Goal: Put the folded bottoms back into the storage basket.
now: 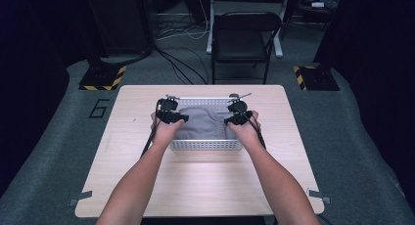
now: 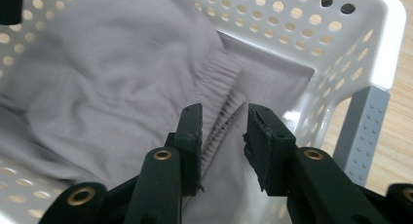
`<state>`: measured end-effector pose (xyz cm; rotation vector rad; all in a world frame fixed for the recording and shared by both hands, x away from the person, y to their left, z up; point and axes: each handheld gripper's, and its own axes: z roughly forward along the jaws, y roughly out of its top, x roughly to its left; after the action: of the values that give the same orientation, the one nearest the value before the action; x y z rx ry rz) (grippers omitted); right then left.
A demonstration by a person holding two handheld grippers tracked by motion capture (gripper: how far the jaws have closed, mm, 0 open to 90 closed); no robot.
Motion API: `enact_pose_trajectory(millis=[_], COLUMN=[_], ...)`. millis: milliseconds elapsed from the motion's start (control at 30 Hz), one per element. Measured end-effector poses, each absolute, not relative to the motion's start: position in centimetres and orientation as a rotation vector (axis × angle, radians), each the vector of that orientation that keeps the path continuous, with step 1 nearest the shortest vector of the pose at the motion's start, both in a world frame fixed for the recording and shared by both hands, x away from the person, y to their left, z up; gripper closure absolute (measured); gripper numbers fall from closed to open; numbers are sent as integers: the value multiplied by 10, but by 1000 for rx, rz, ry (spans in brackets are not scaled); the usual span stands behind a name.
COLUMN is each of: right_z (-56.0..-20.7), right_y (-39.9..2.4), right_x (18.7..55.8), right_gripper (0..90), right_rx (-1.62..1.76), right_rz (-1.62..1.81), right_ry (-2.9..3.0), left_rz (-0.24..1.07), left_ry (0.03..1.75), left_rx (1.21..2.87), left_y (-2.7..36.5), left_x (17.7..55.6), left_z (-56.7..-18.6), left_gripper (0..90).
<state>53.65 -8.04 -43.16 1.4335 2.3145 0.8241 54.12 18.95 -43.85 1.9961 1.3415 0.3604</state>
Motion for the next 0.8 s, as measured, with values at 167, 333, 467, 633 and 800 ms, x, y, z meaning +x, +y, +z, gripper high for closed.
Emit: enact_pose_trajectory(millis=[167, 333, 467, 633, 800], right_z=[-430, -426, -422, -416, -412], right_y=[-84, -85, -86, -94, -100], right_x=[534, 526, 517, 507, 499], right_gripper=[628, 580, 531, 520, 511], right_rx=[1438, 1409, 1370, 1348, 1344], right_rz=[836, 852, 860, 885, 889], right_ry=[2316, 2342, 2349, 2359, 2343], left_rz=[354, 353, 363, 339, 317], left_ry=[1337, 1286, 1258, 1238, 1207], left_rx=[1980, 1993, 2014, 2017, 2029], left_y=[199, 204, 208, 214, 218], left_x=[536, 526, 517, 507, 495], left_z=[-433, -424, -418, -413, -411], left_gripper=[484, 474, 461, 453, 450])
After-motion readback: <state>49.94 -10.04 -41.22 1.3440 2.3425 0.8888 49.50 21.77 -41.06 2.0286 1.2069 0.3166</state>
